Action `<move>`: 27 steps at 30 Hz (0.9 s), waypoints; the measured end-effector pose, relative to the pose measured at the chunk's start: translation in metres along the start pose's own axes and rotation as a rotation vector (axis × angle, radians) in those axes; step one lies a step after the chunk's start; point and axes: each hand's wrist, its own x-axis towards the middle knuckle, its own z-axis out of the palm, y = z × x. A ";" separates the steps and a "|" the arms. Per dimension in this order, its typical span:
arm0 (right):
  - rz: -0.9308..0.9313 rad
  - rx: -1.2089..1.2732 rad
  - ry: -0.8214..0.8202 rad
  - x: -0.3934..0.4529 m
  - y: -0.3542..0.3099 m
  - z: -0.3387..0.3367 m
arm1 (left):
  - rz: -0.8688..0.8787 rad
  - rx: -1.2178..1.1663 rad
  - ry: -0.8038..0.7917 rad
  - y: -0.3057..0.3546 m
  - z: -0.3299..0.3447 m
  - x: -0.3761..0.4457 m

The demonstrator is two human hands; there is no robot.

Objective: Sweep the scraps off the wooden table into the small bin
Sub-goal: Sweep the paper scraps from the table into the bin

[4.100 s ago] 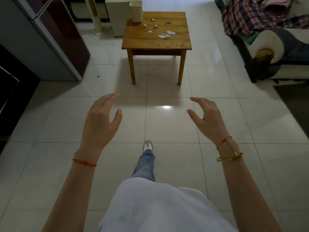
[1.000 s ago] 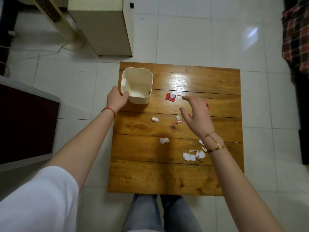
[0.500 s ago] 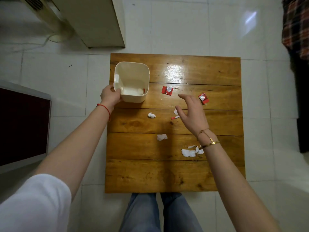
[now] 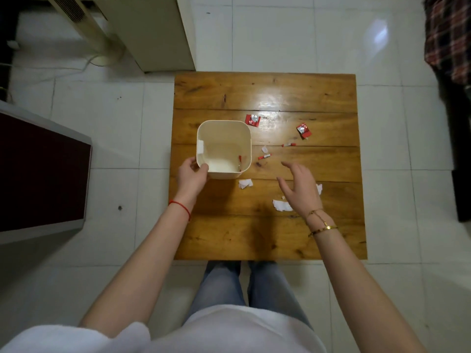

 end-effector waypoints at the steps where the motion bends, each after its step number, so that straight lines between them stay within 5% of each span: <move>1: 0.010 0.002 -0.011 -0.010 0.005 0.001 | -0.004 -0.007 -0.001 -0.008 0.003 -0.012; 27: -0.155 -0.110 -0.153 -0.158 0.161 0.000 | -0.147 -0.079 0.197 -0.234 0.139 -0.265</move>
